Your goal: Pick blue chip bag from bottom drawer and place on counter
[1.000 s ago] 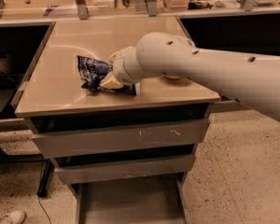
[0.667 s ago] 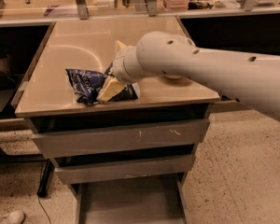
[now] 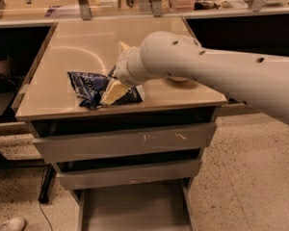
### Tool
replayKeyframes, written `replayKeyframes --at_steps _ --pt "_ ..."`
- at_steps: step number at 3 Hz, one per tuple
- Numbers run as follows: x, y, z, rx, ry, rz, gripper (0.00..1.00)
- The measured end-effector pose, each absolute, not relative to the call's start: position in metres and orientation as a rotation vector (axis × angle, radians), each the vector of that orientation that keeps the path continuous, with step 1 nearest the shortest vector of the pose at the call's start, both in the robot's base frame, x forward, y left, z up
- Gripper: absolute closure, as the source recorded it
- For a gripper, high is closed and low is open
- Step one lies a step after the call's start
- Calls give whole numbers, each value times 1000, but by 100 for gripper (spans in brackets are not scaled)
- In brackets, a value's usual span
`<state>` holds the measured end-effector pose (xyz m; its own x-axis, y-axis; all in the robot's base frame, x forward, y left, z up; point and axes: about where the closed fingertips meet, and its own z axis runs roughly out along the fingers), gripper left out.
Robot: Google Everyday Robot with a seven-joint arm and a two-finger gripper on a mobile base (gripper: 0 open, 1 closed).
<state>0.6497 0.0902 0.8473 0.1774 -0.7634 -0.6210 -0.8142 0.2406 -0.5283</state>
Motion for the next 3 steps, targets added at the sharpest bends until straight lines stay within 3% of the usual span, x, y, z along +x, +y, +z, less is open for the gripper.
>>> replayKeyframes --at_steps 1,3 --pt "651 86 864 -1523 1590 11 0" --pt "681 83 1013 -1491 1601 -249 0"
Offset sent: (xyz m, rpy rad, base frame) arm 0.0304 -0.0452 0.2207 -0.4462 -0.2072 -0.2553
